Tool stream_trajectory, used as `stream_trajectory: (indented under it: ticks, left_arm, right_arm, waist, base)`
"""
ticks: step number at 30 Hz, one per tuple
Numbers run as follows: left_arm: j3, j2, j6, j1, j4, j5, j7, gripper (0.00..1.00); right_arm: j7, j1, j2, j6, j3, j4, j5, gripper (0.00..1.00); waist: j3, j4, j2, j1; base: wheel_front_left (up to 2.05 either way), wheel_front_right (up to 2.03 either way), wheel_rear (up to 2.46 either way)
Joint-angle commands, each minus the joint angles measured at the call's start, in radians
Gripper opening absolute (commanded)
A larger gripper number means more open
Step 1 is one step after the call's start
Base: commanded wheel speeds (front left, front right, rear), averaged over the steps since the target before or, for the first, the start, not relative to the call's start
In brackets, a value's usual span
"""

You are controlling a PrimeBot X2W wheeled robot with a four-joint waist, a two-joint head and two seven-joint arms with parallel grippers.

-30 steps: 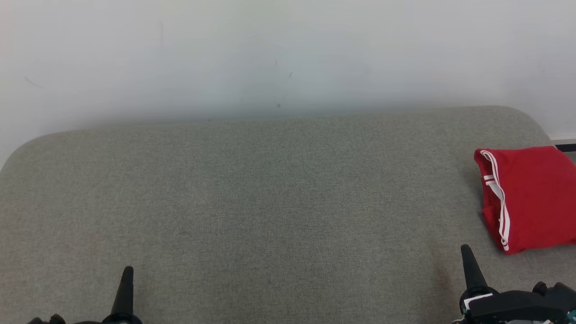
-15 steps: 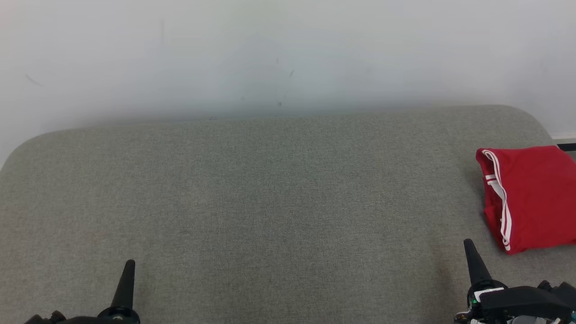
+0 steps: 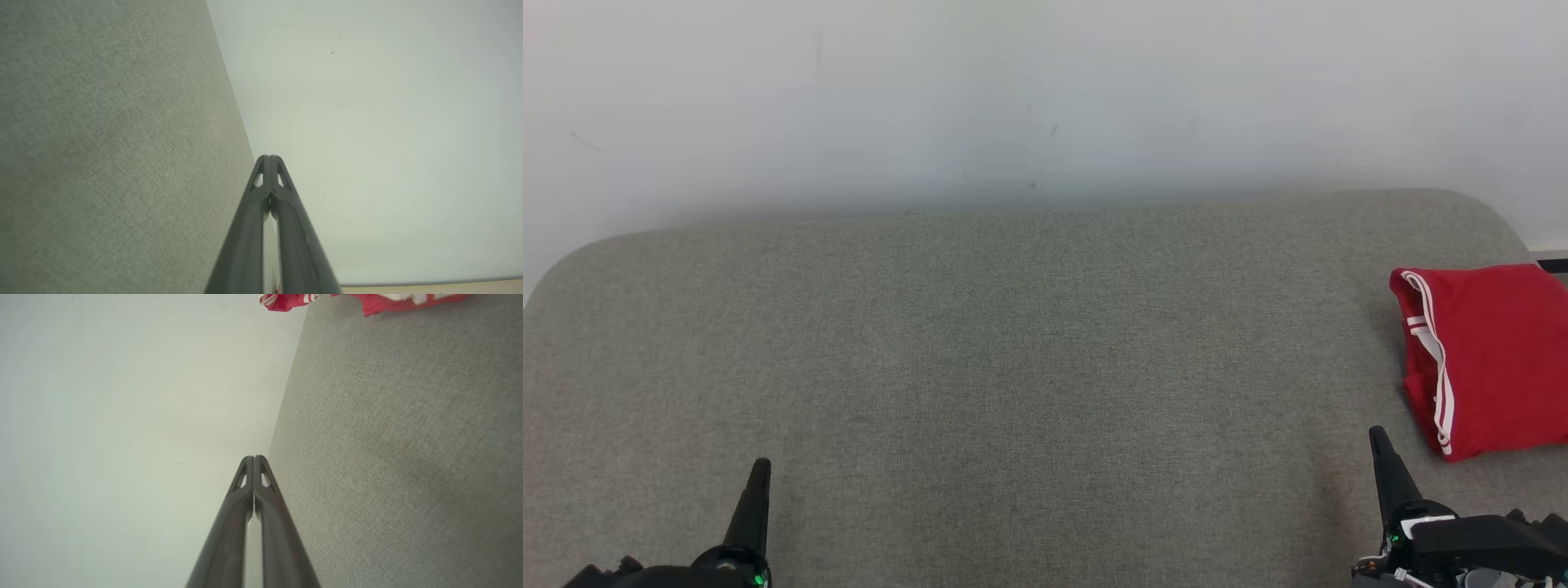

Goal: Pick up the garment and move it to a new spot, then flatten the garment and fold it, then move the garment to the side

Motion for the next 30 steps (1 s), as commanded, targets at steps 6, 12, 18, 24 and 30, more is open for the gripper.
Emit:
stream_trajectory:
  ticks: [6, 12, 18, 24, 30]
  left_arm:
    - [0.000, 0.006, -0.005, -0.022, -0.005, -0.062, 0.018, 0.00]
    - [0.000, 0.006, -0.008, -0.027, -0.005, -0.105, 0.028, 0.00]
    - [0.000, 0.007, -0.009, -0.032, -0.004, -0.145, 0.039, 0.00]
    - [0.000, 0.007, -0.009, -0.037, -0.003, -0.188, 0.051, 0.00]
    - [0.000, 0.007, -0.010, -0.041, -0.003, -0.207, 0.056, 0.00]
  right_arm:
    - [0.018, -0.015, 0.000, -0.002, -0.010, -0.014, 0.065, 0.00]
    - [0.028, -0.017, 0.000, -0.002, -0.015, -0.018, 0.112, 0.00]
    - [0.039, -0.020, 0.000, -0.002, -0.021, -0.021, 0.159, 0.00]
    - [0.050, -0.022, 0.000, -0.002, -0.025, -0.025, 0.201, 0.00]
    - [0.055, -0.024, 0.000, -0.002, -0.028, -0.027, 0.223, 0.00]
  waist:
    - [0.002, 0.002, 0.0000, 0.0000]
    - [0.004, 0.003, 0.0000, 0.0000]
    - [0.006, 0.004, 0.0000, 0.0000]
    - [0.008, 0.006, 0.0000, 0.0000]
    - [0.009, 0.007, 0.0000, 0.0000]
  base:
    - [0.00, 0.00, 0.00]
    - [0.00, 0.00, 0.00]
    - [0.00, 0.00, 0.00]
    - [0.00, 0.00, 0.00]
    - [0.00, 0.00, 0.00]
